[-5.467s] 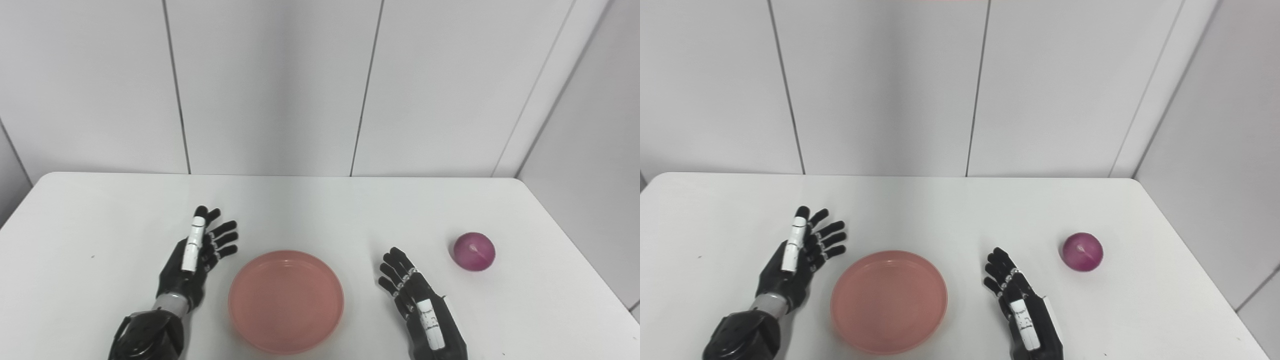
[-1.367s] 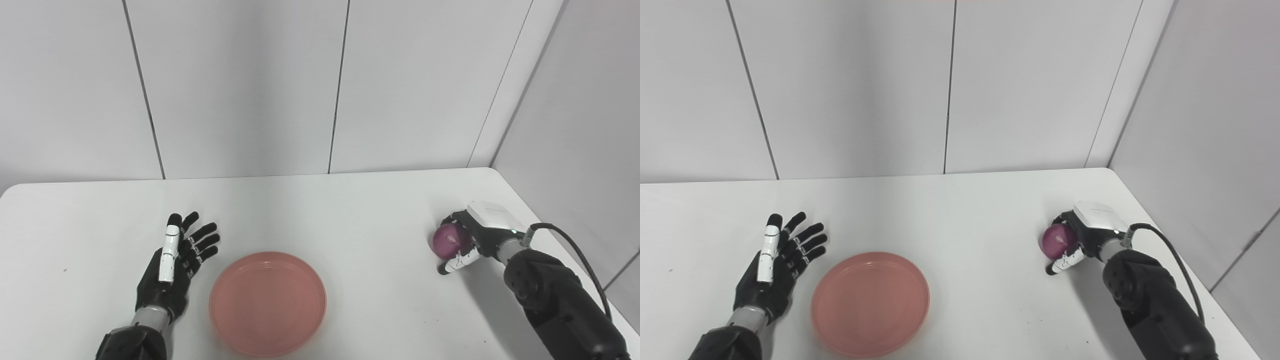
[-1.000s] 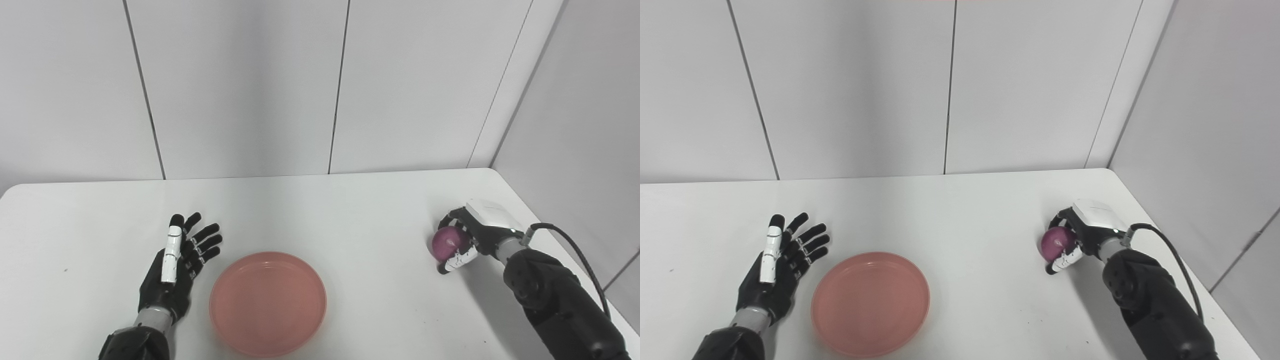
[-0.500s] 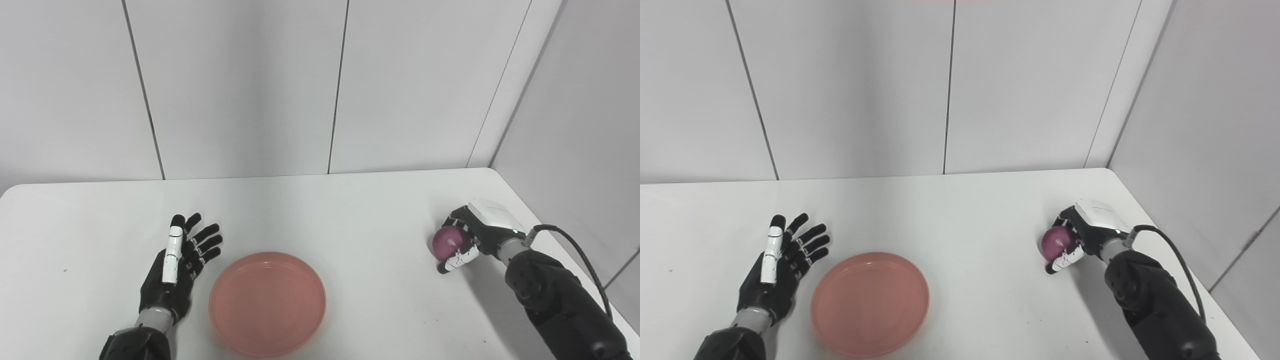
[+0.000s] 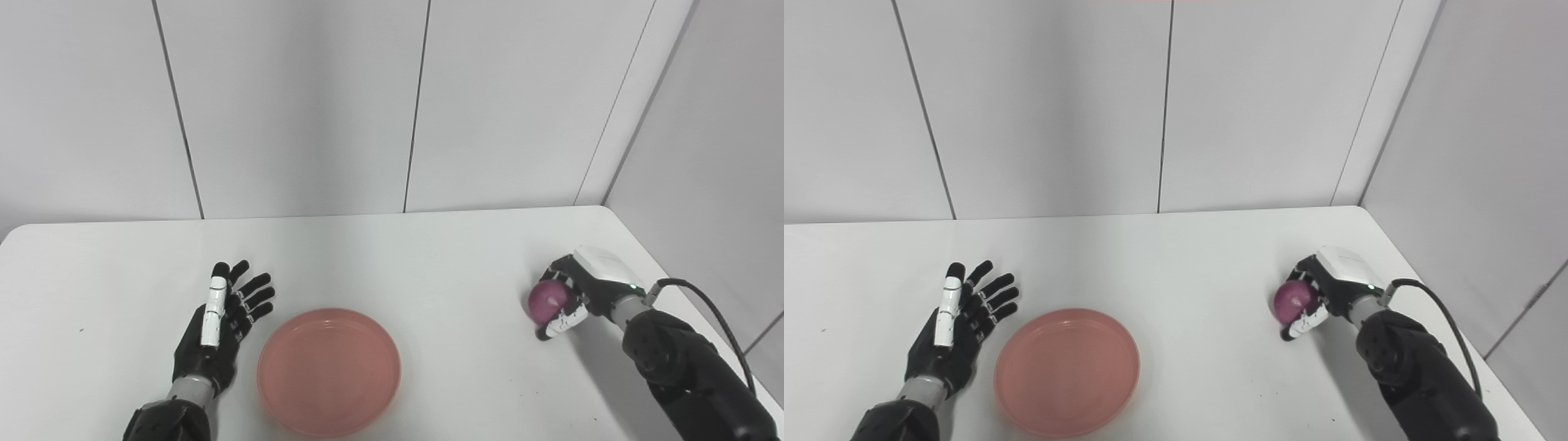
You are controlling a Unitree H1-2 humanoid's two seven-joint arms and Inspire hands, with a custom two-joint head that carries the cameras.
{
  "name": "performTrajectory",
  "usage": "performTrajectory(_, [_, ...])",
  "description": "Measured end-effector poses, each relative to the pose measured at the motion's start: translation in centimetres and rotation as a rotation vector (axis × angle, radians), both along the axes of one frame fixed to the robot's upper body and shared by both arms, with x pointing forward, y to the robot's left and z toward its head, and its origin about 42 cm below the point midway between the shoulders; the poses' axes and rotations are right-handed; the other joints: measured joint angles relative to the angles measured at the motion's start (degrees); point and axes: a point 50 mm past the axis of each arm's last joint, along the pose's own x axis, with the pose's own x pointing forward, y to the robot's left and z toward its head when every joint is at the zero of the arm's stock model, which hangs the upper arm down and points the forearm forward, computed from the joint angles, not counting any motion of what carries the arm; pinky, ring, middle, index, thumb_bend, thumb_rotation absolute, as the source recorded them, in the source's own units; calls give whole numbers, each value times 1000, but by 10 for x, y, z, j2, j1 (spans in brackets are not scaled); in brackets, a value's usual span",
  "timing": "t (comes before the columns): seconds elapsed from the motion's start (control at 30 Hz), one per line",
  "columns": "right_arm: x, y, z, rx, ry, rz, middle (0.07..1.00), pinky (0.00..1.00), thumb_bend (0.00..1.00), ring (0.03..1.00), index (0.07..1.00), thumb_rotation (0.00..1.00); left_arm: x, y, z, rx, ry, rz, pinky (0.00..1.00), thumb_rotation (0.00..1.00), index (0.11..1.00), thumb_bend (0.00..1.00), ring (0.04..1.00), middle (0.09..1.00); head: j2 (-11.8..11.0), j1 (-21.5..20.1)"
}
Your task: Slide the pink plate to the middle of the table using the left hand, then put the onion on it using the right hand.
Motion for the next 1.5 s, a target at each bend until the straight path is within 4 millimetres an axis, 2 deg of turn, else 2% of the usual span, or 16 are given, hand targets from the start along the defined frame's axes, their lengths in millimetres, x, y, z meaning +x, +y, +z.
performTrajectory(0.1, [-2, 13, 13, 9, 6, 50, 354, 181, 515, 244, 490, 129, 0, -3, 1, 1, 4, -10, 824, 938, 899, 633, 811, 817, 3, 7])
performTrajectory(0.27, [-2, 23, 26, 10, 0, 92, 391, 216, 515, 290, 489, 129, -1, -5, 1, 1, 4, -15, 820, 939, 898, 629, 809, 812, 5, 25])
performTrajectory(0.57, [3, 47, 56, 2, -52, 188, 381, 220, 515, 281, 487, 129, -1, -12, 0, 19, 7, -19, 813, 956, 906, 643, 810, 818, 10, 55])
performTrajectory(0.7, [6, 56, 61, 8, -63, 214, 373, 212, 514, 272, 487, 130, -1, -15, 0, 15, 8, -23, 821, 944, 903, 668, 810, 813, 10, 69])
performTrajectory(0.9, [9, 83, 66, 35, -79, 289, 366, 199, 514, 263, 487, 132, 0, -25, 1, 17, 11, -23, 826, 953, 906, 652, 815, 813, 10, 84])
performTrajectory(1.0, [10, 92, 66, 43, -80, 319, 459, 225, 526, 292, 485, 19, 0, -26, 1, 17, 12, -26, 823, 949, 905, 653, 809, 811, 12, 93])
performTrajectory(1.07, [11, 101, 66, 39, -81, 341, 467, 227, 527, 295, 485, 8, 0, -27, 1, 19, 12, -26, 821, 946, 904, 654, 808, 811, 14, 99])
performTrajectory(1.3, [15, 138, 65, 61, -93, 431, 471, 219, 529, 285, 484, 0, 1, -34, 2, 20, 17, -11, 833, 942, 911, 646, 825, 824, 19, 134])
performTrajectory(1.5, [14, 168, 70, 84, -117, 515, 471, 213, 528, 278, 484, 0, 0, -39, 2, 12, 18, -14, 844, 954, 915, 647, 830, 827, 18, 140])
